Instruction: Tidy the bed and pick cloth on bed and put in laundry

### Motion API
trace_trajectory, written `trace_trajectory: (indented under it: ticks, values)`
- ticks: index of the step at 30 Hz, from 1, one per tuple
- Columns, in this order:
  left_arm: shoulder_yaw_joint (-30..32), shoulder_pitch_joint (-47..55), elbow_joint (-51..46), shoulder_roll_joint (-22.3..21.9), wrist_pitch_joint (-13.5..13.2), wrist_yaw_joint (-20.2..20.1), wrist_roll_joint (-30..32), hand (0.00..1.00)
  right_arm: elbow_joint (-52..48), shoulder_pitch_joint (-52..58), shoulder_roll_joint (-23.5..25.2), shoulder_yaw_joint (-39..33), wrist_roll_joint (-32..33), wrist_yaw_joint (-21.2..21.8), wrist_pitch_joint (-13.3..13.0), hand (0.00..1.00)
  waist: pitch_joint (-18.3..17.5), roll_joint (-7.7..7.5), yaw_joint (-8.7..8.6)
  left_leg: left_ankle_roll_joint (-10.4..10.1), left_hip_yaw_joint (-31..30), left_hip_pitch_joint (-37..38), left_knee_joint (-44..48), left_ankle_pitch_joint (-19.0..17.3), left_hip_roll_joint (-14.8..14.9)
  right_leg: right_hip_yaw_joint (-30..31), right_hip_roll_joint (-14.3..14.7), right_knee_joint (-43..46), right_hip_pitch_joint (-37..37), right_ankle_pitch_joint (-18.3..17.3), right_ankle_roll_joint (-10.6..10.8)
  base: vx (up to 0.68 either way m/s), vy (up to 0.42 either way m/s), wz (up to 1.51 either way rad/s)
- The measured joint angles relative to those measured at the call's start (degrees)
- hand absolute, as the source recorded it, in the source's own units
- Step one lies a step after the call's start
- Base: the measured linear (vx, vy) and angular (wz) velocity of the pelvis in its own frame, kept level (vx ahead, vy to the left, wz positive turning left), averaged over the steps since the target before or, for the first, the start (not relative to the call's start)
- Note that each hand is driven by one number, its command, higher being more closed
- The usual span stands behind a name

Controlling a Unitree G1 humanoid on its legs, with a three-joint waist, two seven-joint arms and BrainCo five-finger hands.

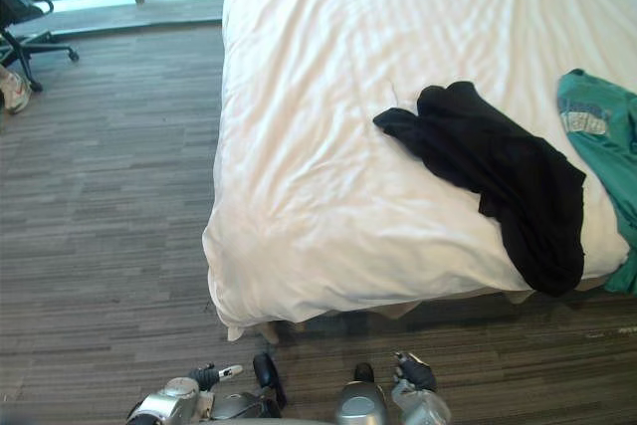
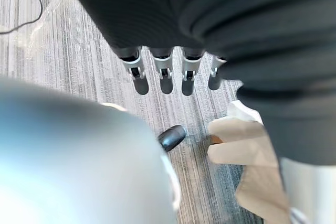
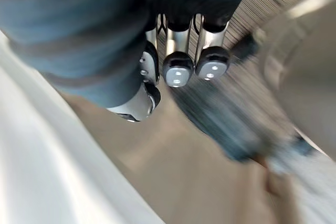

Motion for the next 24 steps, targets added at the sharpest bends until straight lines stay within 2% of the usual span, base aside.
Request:
trace_trajectory:
  ticks: [2,4,5,7,8,10,13,14,16,18,21,23,24]
  values:
    - [0.25,0.29,0.01,0.09,-0.01,-0.29,0.48,0.0,-1.9,0.93,-0.52,-0.93,0.03,-0.07,-1.41,1.0,-0.63,-0.15,0.08,-0.12,-0.1,0.0,-0.01,-0.34,0.01,0.01,0.06,-0.24,0.14,0.05,0.02,0.0,0.0,0.0]
    - [1.17,1.0,-0.15,0.66,0.01,-0.86,0.49,0.0,-12.72,1.98,-1.49,-1.33,-0.18,-0.18,-3.17,1.0,-1.44,-0.9,-0.02,-0.11,-0.45,0.23,-0.01,-0.57,-0.11,0.09,0.07,-0.76,0.76,0.06,0.01,0.0,0.0,0.0]
    - [1.26,1.12,-0.26,0.74,0.02,-0.93,0.48,0.0,-14.12,2.03,-1.53,-1.33,-0.18,-0.18,-3.17,1.0,-1.48,-0.96,-0.02,-0.08,-0.52,0.24,-0.01,-0.62,-0.14,0.09,0.07,-0.8,0.81,0.06,0.0,0.0,0.0,0.0]
    - [1.56,2.51,-2.27,1.41,0.06,-1.54,0.67,0.0,-27.08,2.0,-2.04,-1.26,-0.3,0.5,-2.99,1.0,-1.95,-1.36,0.07,0.28,-1.49,0.19,0.0,-0.96,-0.59,0.09,-0.09,-0.81,1.04,0.09,-0.04,0.04,0.021,0.11]
    - [1.71,2.96,-2.85,1.43,0.07,-1.8,0.7,0.0,-30.29,1.98,-2.18,-1.29,-0.41,1.07,-2.83,1.0,-2.25,-1.44,0.15,0.53,-1.6,0.15,0.0,-1.15,-0.69,0.07,-0.17,-0.81,1.04,0.11,-0.07,0.06,0.02,0.11]
    - [1.89,5.08,-5.71,1.36,0.05,-2.01,2.5,0.0,-41.64,1.89,-2.27,-0.85,-1.52,4.78,-0.04,1.0,-3.91,-1.57,0.39,0.49,-1.85,0.1,0.03,-1.43,-1.02,0.04,-0.58,-0.85,1.1,0.25,-0.21,0.09,0.015,0.05]
    - [1.66,6.62,-6.9,1.38,0.16,-1.94,2.9,0.0,-49.17,1.43,-2.12,1.41,-2.18,9.57,2.94,1.0,-5.41,-1.53,0.57,1.03,-2.68,0.3,0.35,-1.21,-1.76,-0.3,-0.85,-1.07,1.85,0.57,0.29,0.17,0.016,0.11]
    - [1.49,6.64,-7.07,1.5,0.29,-1.94,2.9,0.0,-51.65,1.09,-1.93,2.95,-1.99,12.44,4.56,1.0,-5.56,-1.78,0.76,1.17,-3.32,0.69,0.37,-1.13,-1.91,-0.68,-0.88,-1.76,2.84,0.7,0.38,0.14,-0.014,0.1]
    - [1.08,6.65,-7.78,1.74,0.61,-1.93,2.95,0.0,-53.19,0.32,-1.87,6.3,-0.99,16.49,6.99,1.0,-5.91,-2.22,1.65,1.16,-4.5,0.94,0.38,-1.12,-1.89,-1.04,-0.76,-2.53,3.5,0.73,0.35,0.1,-0.03,0.1]
    - [-0.45,6.64,-8.26,1.65,1.38,-1.95,3.69,0.0,-53.12,-0.95,-1.38,11.82,1.13,19.24,10.07,1.0,-5.86,-2.15,1.74,1.12,-6.3,1.32,0.38,-1.09,-1.87,-2.57,-0.58,-2.85,4.87,0.73,0.34,0.05,-0.042,0.26]
    - [-2.11,6.06,-9.13,1.12,1.76,-1.93,5.03,0.0,-50.15,-4.15,-0.21,19.46,3.54,18.79,11.96,1.0,-5.16,-1.25,3.24,1.09,-6.78,1.82,0.15,-1.11,-1.87,-3.08,-0.57,-2.75,5.44,0.57,0.12,-0.01,-0.021,0.08]
    - [-3.25,4.28,-9.25,0.8,1.81,-1.68,4.89,0.0,-47.68,-8.14,0.52,21.84,4.85,16.55,11.37,1.0,-2.53,-0.73,4.23,0.99,-7.05,0.62,0.49,-1.07,-1.7,-3.21,-0.7,-1.17,3.78,0.1,-0.17,-0.12,0.006,0.09]
    - [-4.29,1.14,-9.3,0.64,2.25,-1.34,4.74,0.0,-44.83,-13.63,1.01,22.44,5.64,14.95,10.45,1.0,-0.1,0.31,4.52,0.6,-7.81,-3.6,3.73,-1.82,-1.31,-3.18,-0.97,2.27,-0.37,-0.79,-0.51,-0.23,0.024,0.25]
